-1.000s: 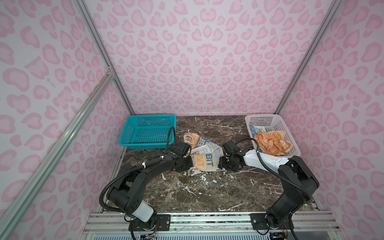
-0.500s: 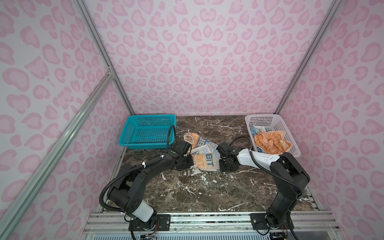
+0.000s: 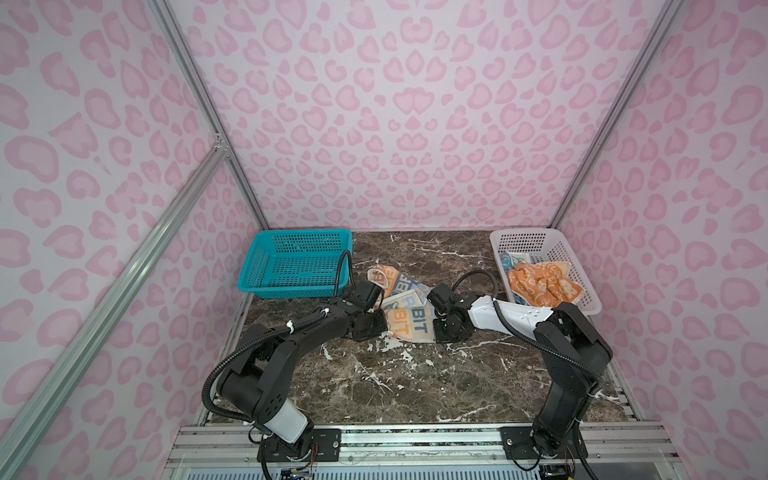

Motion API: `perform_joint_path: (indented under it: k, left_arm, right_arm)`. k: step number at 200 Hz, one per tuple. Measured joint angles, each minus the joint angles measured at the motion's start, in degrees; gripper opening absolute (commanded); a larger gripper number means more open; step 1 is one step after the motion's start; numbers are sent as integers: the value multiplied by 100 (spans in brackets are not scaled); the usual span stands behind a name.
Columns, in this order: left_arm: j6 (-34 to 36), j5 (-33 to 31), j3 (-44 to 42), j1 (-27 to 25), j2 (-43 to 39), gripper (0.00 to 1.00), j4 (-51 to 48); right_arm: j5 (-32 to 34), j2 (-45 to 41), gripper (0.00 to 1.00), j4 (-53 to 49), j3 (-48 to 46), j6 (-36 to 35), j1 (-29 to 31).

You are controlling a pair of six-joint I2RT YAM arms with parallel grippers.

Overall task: Fold and stack the towels
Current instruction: 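Raise the towel with both grippers and lay it flat, spread out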

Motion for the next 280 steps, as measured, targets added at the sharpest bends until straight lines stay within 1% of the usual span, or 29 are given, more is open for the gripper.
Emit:
perform_joint_path:
  k: [16, 38, 64, 87, 114, 131, 150, 176, 192, 210, 248, 280]
  left_arm:
    - [48, 22, 540, 103, -9, 3, -177]
    - [149, 70, 1596, 249, -72, 3, -463]
    - [275, 120, 2981, 398, -22, 3, -850]
    - [345, 155, 4103, 531, 258, 3, -1198]
    - [400, 271, 5171, 656, 378, 3, -1644]
    - [409, 389, 5674, 688, 345, 3, -1650]
    - [422, 518, 5735, 627, 98, 3, -1665]
    - [490, 601, 5204, 542, -490, 3, -1644]
    - [509, 603, 4992, 507, -662, 3, -1644]
    - [551, 509, 4767, 428, -999, 3, -1766]
    - [595, 485, 4745, 372, -1875, 3, -1814]
    - [461, 662, 5005, 378, -2133, 2, -1976]
  right_arm:
    - [-72, -243, 0, -439, 542, -151, -59]
    - [-24, -627, 0, -688, 1572, -345, -229]
    - [-26, -807, 0, -1182, 2922, -590, -632]
    - [-33, -885, 0, -1467, 4006, -791, -951]
    - [-142, -907, 0, -1801, 5073, -1073, -1060]
    - [-184, -990, 0, -1963, 5504, -1228, -1045]
    - [-186, -1342, 0, -2103, 5545, -1386, -894]
    - [-284, -2046, 0, -2020, 4863, -1521, -754]
    - [-177, -2192, 0, -2015, 4621, -1561, -682]
    - [-144, -2411, 0, -2070, 4426, -1655, -424]
    - [-210, -3101, 0, -2020, 4564, -1773, -70]
    - [-553, -3206, 0, -2037, 5025, -1832, -13]
